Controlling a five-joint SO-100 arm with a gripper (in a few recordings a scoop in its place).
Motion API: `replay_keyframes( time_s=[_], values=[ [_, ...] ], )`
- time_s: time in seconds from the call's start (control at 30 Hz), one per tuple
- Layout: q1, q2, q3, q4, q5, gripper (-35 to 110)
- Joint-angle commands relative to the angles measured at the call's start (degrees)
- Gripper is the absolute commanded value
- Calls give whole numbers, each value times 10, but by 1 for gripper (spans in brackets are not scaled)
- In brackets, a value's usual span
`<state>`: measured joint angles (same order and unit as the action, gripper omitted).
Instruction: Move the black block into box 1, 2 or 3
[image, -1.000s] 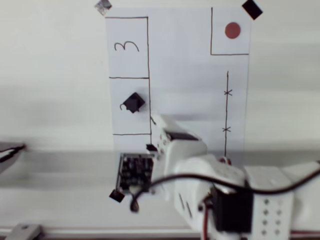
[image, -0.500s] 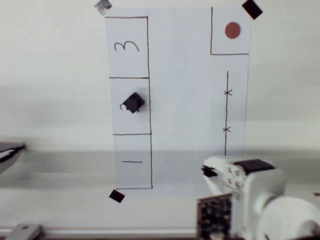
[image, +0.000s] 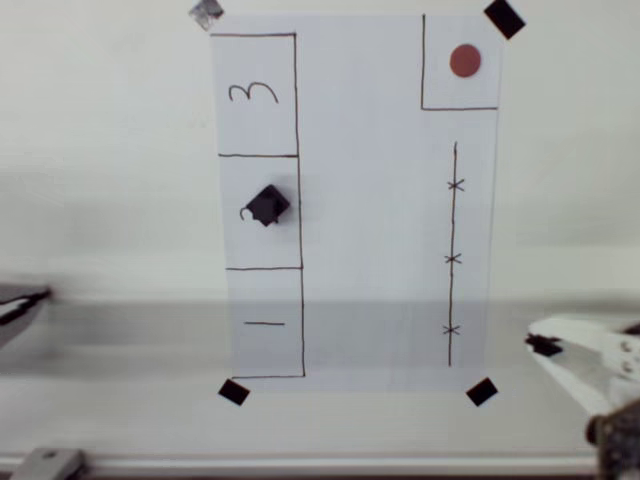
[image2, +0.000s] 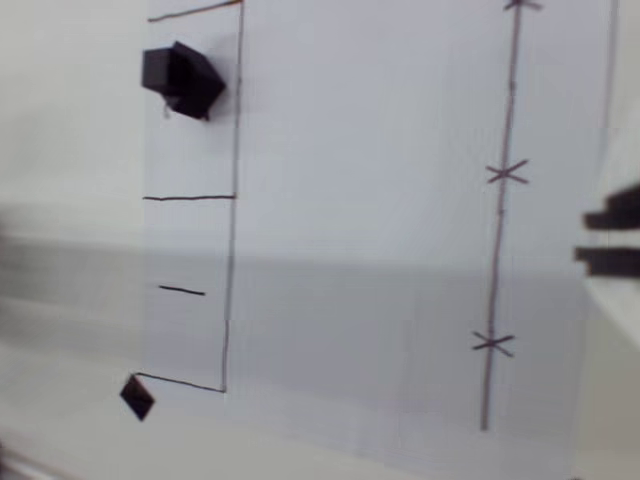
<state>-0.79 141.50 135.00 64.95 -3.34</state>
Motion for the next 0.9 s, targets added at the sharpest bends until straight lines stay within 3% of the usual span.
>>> replay_keyframes(
  time_s=[0.0, 0.87],
  values=[
    [-9, 98, 89, -4, -21, 0],
    [-16, 417, 374, -3, 6, 0]
  ],
)
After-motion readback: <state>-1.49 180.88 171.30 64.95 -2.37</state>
